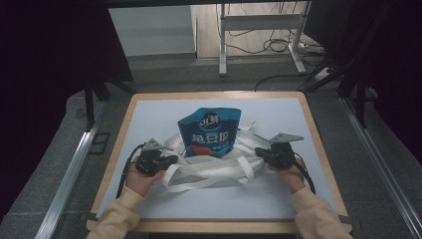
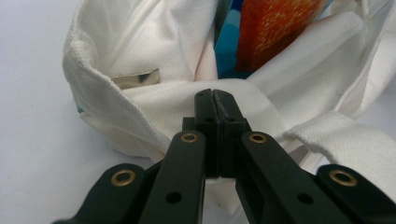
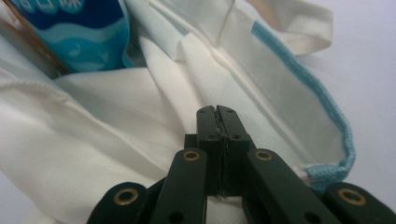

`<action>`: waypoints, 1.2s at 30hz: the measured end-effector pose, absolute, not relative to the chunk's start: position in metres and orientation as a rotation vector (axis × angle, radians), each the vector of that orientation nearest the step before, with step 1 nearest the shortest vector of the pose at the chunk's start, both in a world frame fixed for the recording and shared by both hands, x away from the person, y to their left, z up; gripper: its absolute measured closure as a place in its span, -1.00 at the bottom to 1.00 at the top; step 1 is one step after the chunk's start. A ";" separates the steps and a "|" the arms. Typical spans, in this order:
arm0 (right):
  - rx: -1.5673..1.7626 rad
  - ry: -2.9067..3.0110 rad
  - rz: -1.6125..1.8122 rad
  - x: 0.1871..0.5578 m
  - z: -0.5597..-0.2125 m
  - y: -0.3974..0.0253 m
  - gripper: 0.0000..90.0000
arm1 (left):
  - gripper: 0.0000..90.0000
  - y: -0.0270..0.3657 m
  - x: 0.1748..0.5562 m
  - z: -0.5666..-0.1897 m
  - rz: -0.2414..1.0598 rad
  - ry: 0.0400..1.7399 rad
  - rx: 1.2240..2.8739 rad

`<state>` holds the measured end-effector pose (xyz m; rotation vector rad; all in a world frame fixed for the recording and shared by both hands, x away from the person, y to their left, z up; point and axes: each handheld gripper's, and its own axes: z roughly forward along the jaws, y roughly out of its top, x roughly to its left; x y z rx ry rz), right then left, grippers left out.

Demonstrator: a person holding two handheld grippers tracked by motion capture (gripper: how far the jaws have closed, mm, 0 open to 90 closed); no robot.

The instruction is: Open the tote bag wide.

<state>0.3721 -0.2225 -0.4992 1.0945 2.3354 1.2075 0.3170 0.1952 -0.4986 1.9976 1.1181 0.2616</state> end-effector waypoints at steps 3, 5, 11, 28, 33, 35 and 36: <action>1.090 2.331 1.210 0.372 -0.501 -0.223 0.96 | 0.99 0.194 0.317 -0.499 0.270 1.117 2.001; 1.091 2.330 1.211 0.372 -0.502 -0.223 0.96 | 0.99 0.194 0.317 -0.500 0.270 1.120 2.001; 1.088 2.328 1.215 0.372 -0.503 -0.223 0.96 | 0.99 0.193 0.318 -0.502 0.279 1.120 2.004; 0.946 2.283 1.390 0.346 -0.458 -0.203 0.96 | 0.99 0.196 0.315 -0.459 0.381 1.065 1.929; 0.912 2.325 1.385 0.340 -0.457 -0.190 0.96 | 0.99 0.194 0.337 -0.458 0.346 1.107 1.933; 0.912 2.345 1.378 0.339 -0.460 -0.187 0.96 | 0.99 0.192 0.345 -0.458 0.346 1.121 1.952; 0.909 2.355 1.375 0.338 -0.462 -0.186 0.96 | 0.99 0.190 0.349 -0.459 0.346 1.127 1.951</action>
